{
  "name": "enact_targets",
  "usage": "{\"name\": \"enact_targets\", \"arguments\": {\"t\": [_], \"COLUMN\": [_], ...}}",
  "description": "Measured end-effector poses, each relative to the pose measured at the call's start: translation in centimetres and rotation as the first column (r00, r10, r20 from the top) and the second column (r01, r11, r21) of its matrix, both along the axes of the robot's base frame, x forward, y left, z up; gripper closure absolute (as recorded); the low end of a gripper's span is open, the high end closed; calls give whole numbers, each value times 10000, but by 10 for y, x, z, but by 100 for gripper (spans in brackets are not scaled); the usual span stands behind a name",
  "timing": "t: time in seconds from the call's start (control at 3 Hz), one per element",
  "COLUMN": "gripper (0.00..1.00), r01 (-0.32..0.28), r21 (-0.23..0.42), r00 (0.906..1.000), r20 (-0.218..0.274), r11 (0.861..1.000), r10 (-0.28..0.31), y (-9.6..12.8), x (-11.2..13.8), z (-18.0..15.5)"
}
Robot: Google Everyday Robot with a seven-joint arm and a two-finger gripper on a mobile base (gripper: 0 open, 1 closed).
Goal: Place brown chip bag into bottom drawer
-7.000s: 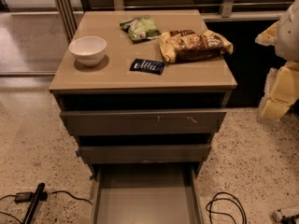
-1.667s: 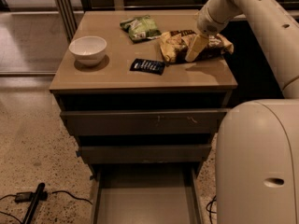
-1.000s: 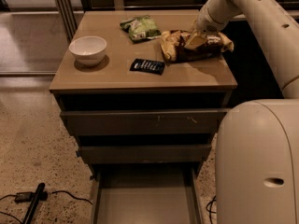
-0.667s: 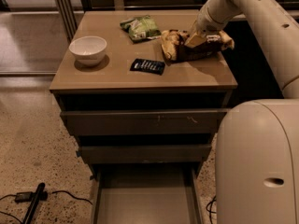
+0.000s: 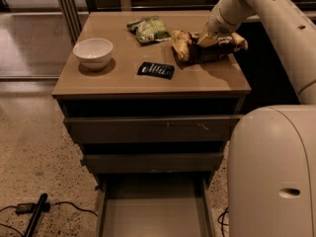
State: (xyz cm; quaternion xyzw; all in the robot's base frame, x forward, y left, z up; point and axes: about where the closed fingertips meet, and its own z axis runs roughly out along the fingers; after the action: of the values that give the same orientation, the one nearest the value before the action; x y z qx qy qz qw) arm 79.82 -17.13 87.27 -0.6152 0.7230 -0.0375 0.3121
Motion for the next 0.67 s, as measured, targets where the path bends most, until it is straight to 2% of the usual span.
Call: {"name": "enact_targets", "arguments": {"t": [0.33, 0.67], "gripper": [100, 100], "r01": [-111, -65], "r21": [-383, -436], "r00": [9999, 9996], "r20": [25, 271], "r11": [9992, 9990], "r10": [112, 77], "y": [5, -3], "x": [2, -4], "z": [-1, 19]}}
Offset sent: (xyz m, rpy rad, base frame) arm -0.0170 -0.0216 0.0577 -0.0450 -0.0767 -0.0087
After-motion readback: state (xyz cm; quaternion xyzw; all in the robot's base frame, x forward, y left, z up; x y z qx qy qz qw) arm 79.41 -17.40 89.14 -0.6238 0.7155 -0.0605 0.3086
